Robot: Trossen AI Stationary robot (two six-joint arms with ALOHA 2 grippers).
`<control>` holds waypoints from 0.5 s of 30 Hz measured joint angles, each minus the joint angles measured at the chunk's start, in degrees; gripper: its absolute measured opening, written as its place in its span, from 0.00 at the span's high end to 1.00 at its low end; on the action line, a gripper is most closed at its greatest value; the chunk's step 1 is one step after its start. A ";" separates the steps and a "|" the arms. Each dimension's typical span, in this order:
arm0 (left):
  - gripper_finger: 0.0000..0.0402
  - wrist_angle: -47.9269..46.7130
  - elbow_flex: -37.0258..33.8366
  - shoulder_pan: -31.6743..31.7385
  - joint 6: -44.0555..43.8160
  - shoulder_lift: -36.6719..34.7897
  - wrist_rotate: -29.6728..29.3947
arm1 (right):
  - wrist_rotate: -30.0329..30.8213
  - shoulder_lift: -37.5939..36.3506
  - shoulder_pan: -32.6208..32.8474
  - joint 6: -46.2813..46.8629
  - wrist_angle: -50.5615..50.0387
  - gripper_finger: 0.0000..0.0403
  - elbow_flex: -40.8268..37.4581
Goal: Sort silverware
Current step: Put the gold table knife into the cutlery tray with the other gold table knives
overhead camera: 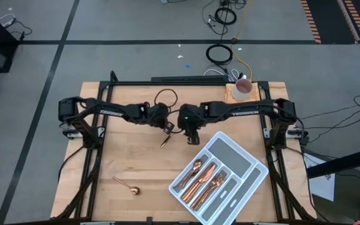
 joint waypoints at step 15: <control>1.00 15.06 0.04 -2.50 -4.34 10.72 10.95 | -0.29 -8.69 1.52 -12.51 -17.44 0.50 1.47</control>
